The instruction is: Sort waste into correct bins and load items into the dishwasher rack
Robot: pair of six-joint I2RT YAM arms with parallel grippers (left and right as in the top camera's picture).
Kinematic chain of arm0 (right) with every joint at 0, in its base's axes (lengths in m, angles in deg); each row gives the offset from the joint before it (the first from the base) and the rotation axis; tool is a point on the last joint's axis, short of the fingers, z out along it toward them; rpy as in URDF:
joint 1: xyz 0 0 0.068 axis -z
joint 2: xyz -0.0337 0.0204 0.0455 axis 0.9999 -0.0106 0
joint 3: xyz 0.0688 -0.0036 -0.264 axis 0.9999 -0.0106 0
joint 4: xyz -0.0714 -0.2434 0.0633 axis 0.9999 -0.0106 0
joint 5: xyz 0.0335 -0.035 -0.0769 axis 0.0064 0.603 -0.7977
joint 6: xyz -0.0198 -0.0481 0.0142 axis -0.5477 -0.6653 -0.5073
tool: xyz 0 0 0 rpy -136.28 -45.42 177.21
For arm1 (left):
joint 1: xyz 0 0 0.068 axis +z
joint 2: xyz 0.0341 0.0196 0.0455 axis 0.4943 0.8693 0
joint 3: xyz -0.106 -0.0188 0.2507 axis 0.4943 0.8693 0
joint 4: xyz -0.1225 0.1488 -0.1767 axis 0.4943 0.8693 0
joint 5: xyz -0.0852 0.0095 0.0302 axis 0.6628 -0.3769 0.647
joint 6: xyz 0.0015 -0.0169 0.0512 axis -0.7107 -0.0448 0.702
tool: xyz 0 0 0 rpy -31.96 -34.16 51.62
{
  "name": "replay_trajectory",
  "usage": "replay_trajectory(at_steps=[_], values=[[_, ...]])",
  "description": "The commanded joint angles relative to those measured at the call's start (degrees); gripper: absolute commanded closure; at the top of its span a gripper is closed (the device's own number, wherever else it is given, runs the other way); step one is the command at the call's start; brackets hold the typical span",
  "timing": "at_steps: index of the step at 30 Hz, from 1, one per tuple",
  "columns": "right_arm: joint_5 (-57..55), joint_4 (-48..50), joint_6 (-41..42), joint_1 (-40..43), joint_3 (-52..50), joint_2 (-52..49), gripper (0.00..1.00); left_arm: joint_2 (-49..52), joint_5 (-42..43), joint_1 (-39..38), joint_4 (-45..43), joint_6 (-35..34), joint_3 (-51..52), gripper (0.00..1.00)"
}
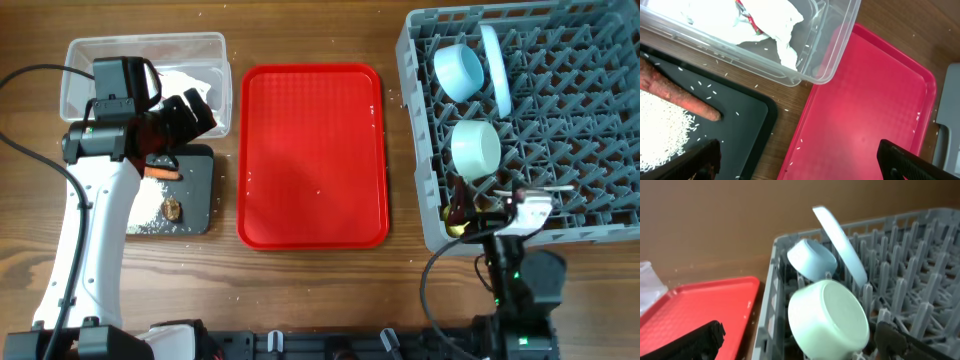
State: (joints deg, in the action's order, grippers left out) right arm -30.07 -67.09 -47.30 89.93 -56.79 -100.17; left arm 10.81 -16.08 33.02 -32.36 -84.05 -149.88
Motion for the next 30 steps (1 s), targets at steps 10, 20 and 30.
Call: replay_trajectory(at_steps=[10,20,30], values=[[-2.62,2.14,3.19,-1.81,-5.25,10.01,0.00,0.11,-0.35,0.22,-0.17,-0.50,-0.48,0.00],[-2.64,2.14,3.19,-1.81,-5.25,9.99,0.00,0.11,-0.35,0.22,-0.04,-0.50,-0.48,0.00],[-2.64,2.14,3.17,-1.81,-5.25,9.99,0.00,-19.82,-2.03,-3.56,-28.15,3.10,21.99,0.00]])
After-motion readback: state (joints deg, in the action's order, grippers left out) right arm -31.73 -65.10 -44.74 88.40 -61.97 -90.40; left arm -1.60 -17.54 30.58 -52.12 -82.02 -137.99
